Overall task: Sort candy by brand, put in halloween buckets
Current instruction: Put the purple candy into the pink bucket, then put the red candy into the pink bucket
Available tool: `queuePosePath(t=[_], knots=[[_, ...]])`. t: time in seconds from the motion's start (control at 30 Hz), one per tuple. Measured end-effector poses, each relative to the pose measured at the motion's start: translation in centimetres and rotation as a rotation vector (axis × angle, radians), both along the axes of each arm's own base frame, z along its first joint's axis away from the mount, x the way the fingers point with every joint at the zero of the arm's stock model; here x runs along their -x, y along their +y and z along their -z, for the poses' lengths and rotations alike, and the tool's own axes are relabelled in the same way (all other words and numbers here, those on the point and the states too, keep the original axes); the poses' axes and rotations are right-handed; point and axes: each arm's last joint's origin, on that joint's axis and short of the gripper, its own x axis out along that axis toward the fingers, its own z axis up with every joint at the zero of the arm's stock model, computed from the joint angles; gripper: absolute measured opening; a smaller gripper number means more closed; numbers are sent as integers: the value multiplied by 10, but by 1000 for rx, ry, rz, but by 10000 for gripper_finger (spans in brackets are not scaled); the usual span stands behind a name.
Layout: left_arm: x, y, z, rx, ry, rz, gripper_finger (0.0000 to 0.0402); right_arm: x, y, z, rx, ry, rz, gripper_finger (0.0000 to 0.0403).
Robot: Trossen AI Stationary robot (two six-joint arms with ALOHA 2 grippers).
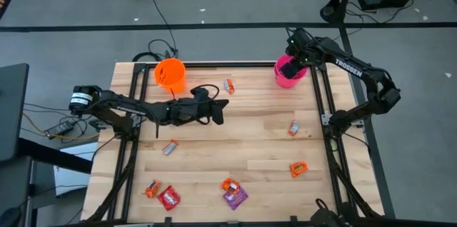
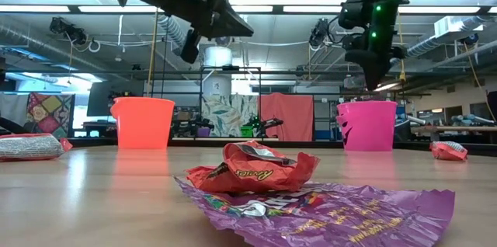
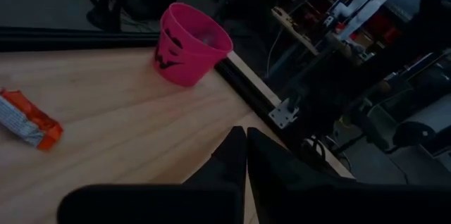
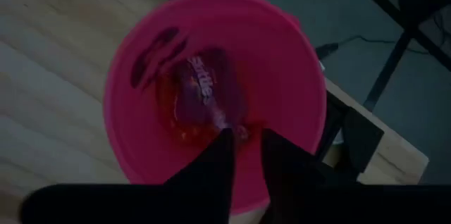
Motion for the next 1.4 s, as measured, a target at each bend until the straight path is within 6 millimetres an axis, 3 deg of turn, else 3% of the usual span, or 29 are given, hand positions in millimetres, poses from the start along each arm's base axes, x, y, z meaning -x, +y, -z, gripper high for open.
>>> queuePosePath(t=[0.3, 0.53, 0.67, 0.83, 1.17, 1.4], knots=[[2, 8, -5, 14, -18, 50, 17, 0, -3, -1, 21, -14, -27, 160], [13, 3, -21, 20, -39, 247, 15, -6, 3, 0, -38, -57, -80, 165], [20, -6, -27, 16, -20, 385, 14, -16, 13, -1, -138, -188, -133, 165], [33, -27, -36, 39, -6, 546, 14, -38, 37, -17, -234, -469, -182, 164], [46, -69, -29, 128, 111, 814, 14, -96, 108, -61, -96, -864, -349, 164], [64, -102, -11, 198, 324, 911, 14, -136, 163, -54, -135, -934, -428, 163]])
